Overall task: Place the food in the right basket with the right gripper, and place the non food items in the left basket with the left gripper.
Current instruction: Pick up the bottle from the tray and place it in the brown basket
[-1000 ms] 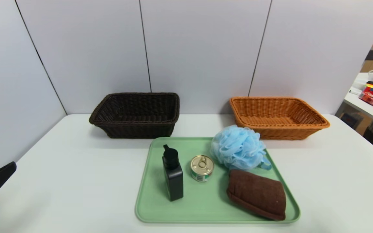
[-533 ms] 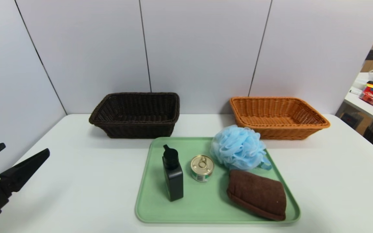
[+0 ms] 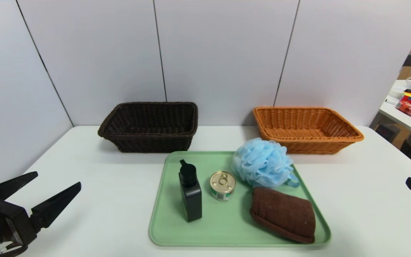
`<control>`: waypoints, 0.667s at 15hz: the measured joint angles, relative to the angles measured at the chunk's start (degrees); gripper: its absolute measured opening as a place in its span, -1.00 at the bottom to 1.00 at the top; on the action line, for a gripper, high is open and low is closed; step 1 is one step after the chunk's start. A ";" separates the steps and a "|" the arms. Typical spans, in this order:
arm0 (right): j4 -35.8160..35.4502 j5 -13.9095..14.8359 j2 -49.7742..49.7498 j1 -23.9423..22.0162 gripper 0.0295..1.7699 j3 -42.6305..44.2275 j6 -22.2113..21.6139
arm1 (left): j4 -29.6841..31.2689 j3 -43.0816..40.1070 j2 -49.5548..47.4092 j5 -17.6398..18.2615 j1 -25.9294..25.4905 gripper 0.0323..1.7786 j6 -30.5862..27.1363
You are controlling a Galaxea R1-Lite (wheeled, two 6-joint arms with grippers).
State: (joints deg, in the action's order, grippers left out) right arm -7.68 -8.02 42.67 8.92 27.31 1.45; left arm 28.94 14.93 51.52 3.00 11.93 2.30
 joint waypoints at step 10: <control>0.33 -0.05 -0.22 0.20 0.92 -1.34 0.11 | 8.02 0.28 9.14 -12.73 18.16 0.90 0.54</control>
State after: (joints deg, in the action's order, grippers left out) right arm -7.35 -8.07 42.45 9.12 25.97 1.56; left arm 36.96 15.21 60.66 -9.73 30.10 2.84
